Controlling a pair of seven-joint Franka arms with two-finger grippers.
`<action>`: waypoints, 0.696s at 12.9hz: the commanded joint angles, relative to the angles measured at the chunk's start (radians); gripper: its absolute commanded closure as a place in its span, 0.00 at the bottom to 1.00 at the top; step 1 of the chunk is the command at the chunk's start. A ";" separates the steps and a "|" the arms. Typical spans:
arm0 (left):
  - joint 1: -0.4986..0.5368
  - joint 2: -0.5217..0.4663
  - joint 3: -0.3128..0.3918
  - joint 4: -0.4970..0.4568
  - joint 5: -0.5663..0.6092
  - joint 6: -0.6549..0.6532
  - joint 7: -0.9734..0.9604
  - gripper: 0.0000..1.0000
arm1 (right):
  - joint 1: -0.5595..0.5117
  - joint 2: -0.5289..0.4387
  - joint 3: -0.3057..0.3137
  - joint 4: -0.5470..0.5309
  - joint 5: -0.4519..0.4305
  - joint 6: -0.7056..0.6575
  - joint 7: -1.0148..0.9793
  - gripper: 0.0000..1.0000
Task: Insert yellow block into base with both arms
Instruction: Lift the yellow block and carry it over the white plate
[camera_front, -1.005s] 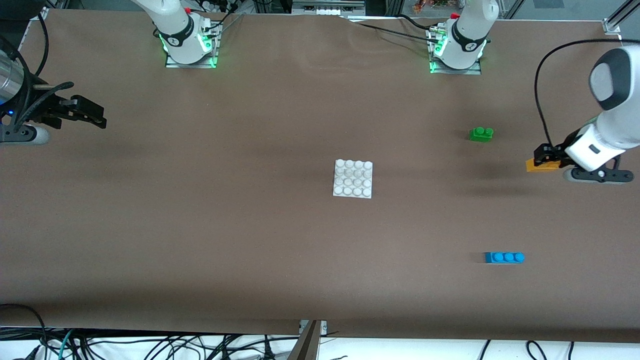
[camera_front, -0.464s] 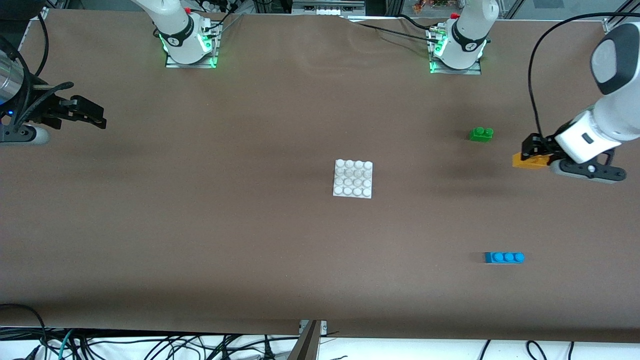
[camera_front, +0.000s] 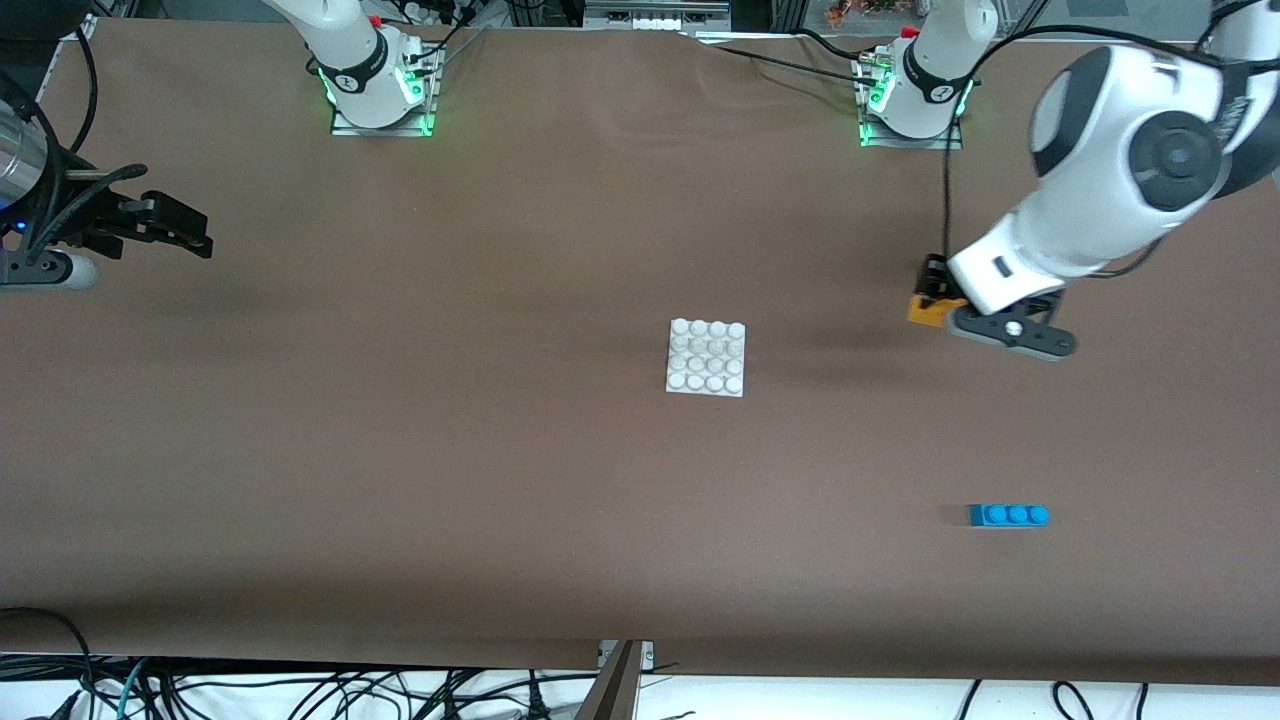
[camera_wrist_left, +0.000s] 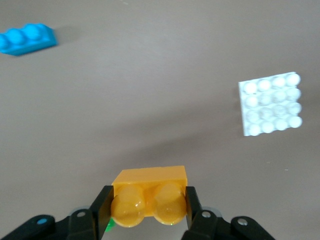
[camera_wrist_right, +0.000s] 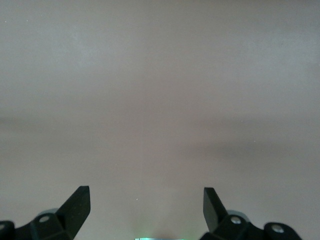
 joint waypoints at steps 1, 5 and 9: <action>0.002 0.109 -0.091 0.095 -0.006 -0.004 -0.092 0.89 | 0.003 0.005 0.000 0.012 -0.012 0.000 0.006 0.00; -0.116 0.247 -0.130 0.176 0.005 0.063 -0.167 0.94 | 0.003 0.004 0.000 0.012 -0.014 0.000 0.006 0.00; -0.201 0.324 -0.125 0.179 0.064 0.162 -0.331 0.93 | 0.003 0.004 0.000 0.012 -0.014 0.002 0.006 0.00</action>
